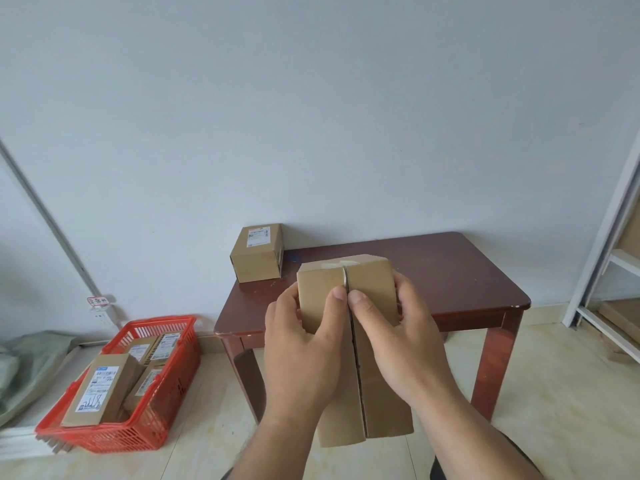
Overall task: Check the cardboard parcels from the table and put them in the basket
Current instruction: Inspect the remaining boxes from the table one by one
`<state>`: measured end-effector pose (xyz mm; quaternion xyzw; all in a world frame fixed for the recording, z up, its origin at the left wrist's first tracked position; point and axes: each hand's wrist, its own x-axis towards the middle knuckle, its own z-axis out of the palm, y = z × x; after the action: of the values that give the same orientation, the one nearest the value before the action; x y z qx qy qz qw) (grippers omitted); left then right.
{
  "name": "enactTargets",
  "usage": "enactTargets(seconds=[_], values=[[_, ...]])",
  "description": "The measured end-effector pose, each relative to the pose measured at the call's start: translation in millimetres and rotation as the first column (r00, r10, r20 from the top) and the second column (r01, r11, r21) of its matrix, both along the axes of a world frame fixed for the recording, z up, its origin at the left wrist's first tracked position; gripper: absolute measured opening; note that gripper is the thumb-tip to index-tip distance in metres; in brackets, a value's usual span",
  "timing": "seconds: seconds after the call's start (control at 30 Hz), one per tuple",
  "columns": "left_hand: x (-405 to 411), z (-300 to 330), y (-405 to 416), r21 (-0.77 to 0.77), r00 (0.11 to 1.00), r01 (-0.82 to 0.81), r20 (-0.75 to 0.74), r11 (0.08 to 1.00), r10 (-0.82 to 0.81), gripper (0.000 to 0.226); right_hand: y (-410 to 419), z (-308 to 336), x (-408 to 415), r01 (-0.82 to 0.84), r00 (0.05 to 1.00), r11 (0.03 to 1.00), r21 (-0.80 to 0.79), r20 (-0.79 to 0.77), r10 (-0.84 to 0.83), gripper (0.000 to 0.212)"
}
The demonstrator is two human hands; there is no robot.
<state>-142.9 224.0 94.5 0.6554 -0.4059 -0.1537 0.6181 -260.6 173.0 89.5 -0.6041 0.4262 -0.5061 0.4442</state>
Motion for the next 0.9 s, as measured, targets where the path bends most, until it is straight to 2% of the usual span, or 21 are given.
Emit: enactTargets(seconds=[0.13,0.37,0.5,0.7,0.9], values=[[-5.2,-6.2,1.4,0.01,1.0,0.005,-0.009,1.0,-0.005,0.053,-4.4,6.9,0.1,0.01,0.999,0.998,0.063,0.046,-0.013,0.032],[-0.3,5.4,0.8,0.032,0.991,0.041,-0.125,0.999,-0.037,0.036,5.7,8.9,0.6,-0.022,0.999,0.998,0.065,0.038,0.02,0.048],[-0.2,8.5,1.5,0.025,0.986,0.019,-0.167,0.999,-0.015,0.043,10.7,4.4,1.0,-0.031,0.999,0.999,0.037,0.017,0.03,0.054],[-4.0,2.9,3.9,0.022,0.981,0.019,-0.193,1.0,-0.014,0.042,8.8,-0.1,4.3,-0.055,0.998,0.994,0.094,0.028,0.053,0.037],[-7.5,0.7,5.9,0.019,0.978,0.05,-0.201,0.999,-0.046,0.031,10.3,-4.2,8.9,-0.129,0.985,0.97,0.204,0.141,0.101,0.032]])
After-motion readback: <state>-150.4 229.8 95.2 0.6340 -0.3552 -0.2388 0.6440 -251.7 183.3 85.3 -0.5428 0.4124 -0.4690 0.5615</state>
